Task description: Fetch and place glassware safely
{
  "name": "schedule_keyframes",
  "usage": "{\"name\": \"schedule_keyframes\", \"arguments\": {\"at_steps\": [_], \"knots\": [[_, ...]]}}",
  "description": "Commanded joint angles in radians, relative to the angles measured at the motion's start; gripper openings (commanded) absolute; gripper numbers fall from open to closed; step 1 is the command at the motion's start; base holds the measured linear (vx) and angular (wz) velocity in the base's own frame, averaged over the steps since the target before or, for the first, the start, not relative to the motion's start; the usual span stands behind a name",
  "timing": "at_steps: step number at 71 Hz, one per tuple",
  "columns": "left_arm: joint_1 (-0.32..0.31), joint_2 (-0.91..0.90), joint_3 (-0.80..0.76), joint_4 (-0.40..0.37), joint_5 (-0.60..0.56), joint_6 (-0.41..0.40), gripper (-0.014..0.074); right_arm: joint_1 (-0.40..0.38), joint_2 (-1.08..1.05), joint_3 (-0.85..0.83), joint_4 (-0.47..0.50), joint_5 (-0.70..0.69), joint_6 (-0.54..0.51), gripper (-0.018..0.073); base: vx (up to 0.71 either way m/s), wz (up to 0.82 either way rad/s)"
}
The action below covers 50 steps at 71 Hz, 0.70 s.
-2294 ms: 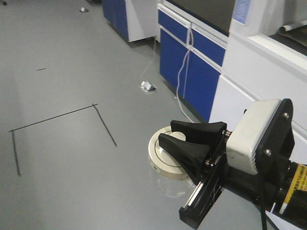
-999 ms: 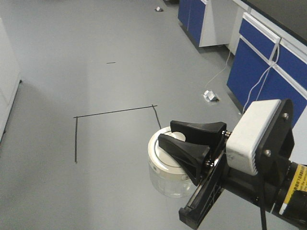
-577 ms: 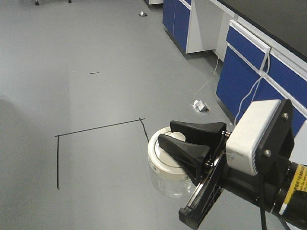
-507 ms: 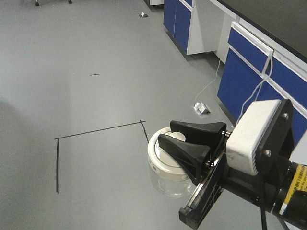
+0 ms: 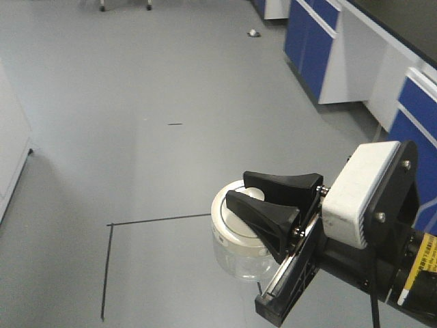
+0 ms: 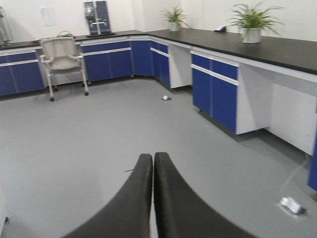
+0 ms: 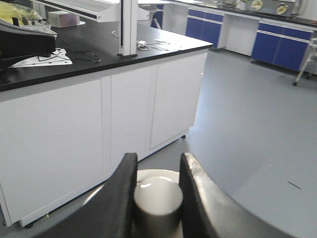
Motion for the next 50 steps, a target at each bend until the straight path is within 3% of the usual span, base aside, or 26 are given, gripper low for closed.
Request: {"name": "schedule_keyframes", "arguments": {"at_steps": [1,50], "knots": [[-0.006,0.0,-0.025,-0.008,-0.071,-0.008,-0.0007,0.003,-0.021,-0.032,0.007,-0.097,-0.003,-0.0001,0.44,0.37],[-0.006,0.0,-0.025,-0.008,-0.071,-0.008,-0.0007,0.003,-0.021,-0.032,0.007,-0.097,-0.003,-0.0001,0.47,0.09]]}}
